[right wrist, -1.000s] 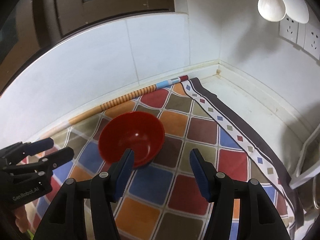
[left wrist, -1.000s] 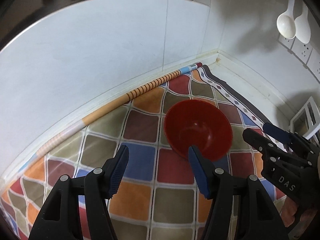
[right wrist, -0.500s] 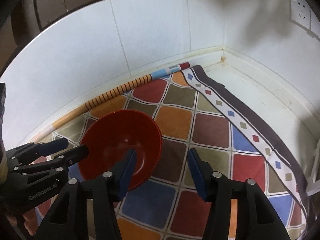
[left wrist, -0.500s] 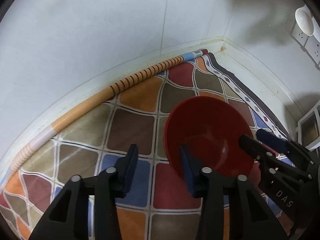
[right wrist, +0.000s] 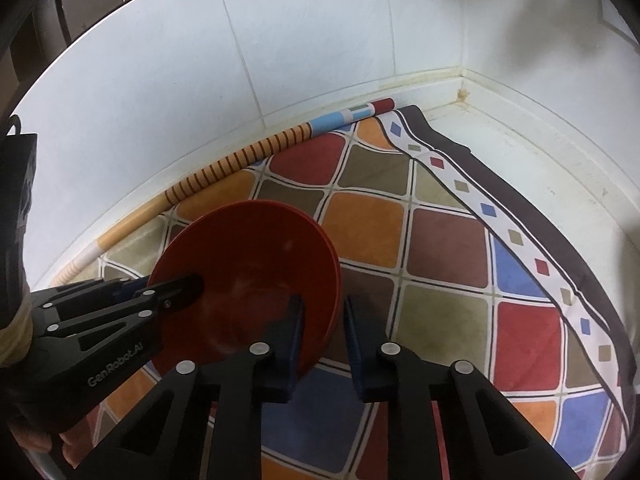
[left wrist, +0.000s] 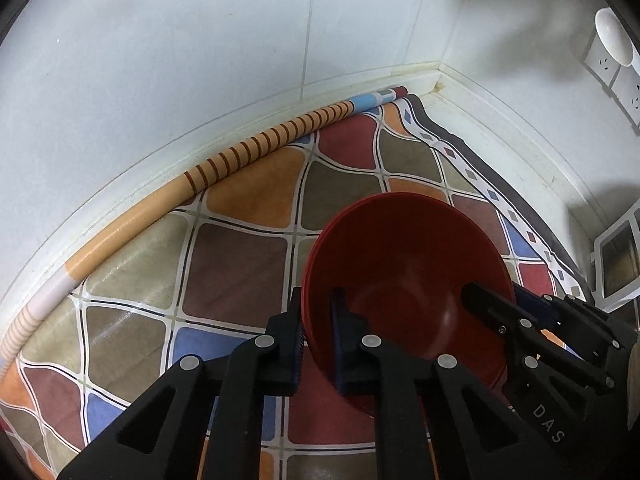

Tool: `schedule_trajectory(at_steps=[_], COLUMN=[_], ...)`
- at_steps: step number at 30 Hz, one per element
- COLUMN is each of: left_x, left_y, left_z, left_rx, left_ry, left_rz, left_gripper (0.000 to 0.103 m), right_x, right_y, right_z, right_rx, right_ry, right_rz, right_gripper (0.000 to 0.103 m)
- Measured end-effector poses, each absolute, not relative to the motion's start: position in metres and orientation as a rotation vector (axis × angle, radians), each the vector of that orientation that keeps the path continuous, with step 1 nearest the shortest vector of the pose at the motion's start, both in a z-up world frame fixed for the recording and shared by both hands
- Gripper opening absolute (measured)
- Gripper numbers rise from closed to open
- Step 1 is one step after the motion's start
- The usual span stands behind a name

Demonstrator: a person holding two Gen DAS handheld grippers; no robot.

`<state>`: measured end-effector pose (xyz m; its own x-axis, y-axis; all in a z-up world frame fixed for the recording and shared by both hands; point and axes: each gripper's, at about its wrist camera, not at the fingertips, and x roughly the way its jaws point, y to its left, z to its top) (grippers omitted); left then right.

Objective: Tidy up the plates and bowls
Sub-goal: 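Close both tools on the rim of the red-and-black bowl, then lift the red-and-black bowl with both tools and carry it over the white bowl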

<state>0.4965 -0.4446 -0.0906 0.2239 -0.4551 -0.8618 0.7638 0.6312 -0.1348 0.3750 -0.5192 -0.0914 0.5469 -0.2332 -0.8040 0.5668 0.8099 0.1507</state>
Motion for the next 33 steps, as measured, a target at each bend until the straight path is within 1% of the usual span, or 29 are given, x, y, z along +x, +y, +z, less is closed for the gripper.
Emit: schedule_trajectory(at_steps=[9,16,33], left_x=[0.493,0.482,0.429], left_y=[-0.438,-0.425,-0.360], left_z=[-0.084,-0.069,-0.014], left_rx=[0.349,0.339,0.263], left_ry=[1.032,1.009,0.954], left_rz=[-0.845,-0.841,-0.813], left_gripper=[0.012,0.011,0.012], right_x=[0.379,0.375,0.341], right_y=[-0.518,-0.511,-0.466], right_z=[-0.090,-0.078,-0.020], right_rx=[0.433,0.448,0.415], right_ry=[0.876,0.871,0.812], right_rz=[-0.508,-0.508,-0.458], right_gripper=[0.015,0.015,0.015])
